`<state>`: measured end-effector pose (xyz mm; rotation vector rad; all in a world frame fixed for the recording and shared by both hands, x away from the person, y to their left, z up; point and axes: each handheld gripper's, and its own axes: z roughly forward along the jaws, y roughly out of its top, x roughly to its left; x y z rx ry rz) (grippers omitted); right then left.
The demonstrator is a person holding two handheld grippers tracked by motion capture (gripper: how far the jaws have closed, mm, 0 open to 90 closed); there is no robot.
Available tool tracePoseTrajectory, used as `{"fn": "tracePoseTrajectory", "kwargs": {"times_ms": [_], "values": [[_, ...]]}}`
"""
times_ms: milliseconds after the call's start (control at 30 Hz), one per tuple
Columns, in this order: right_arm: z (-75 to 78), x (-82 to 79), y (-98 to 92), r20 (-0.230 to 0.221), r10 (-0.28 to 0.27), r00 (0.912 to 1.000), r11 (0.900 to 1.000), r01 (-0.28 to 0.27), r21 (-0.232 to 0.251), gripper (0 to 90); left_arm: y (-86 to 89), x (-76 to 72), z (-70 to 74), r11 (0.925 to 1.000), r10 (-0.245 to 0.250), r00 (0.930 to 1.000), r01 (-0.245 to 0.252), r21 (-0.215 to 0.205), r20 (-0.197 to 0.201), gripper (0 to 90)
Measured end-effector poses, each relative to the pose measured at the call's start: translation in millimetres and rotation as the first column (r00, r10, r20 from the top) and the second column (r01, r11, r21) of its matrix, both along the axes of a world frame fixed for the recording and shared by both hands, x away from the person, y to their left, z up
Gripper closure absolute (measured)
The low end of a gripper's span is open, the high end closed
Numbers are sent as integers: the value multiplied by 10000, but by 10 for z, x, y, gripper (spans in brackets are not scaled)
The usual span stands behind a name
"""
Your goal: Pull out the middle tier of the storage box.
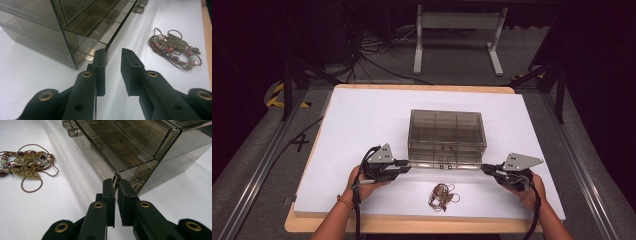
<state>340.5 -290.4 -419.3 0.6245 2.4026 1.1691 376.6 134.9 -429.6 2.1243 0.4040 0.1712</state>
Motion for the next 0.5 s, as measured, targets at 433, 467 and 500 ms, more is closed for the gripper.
{"fn": "tracePoseTrajectory", "kwargs": {"times_ms": [433,467,500], "values": [[37,-37,-5,-464,762,9960,9966,-775,-271,859,42,-53,12,9991,-385,9992,383,195,65,752],[40,-39,-8,-474,796,9957,9963,-810,-300,859,43,-56,15,9989,-416,9991,414,228,83,752],[39,-40,-9,-535,856,9949,9958,-872,-279,860,42,-63,15,9987,-444,9990,443,260,64,755]]}}
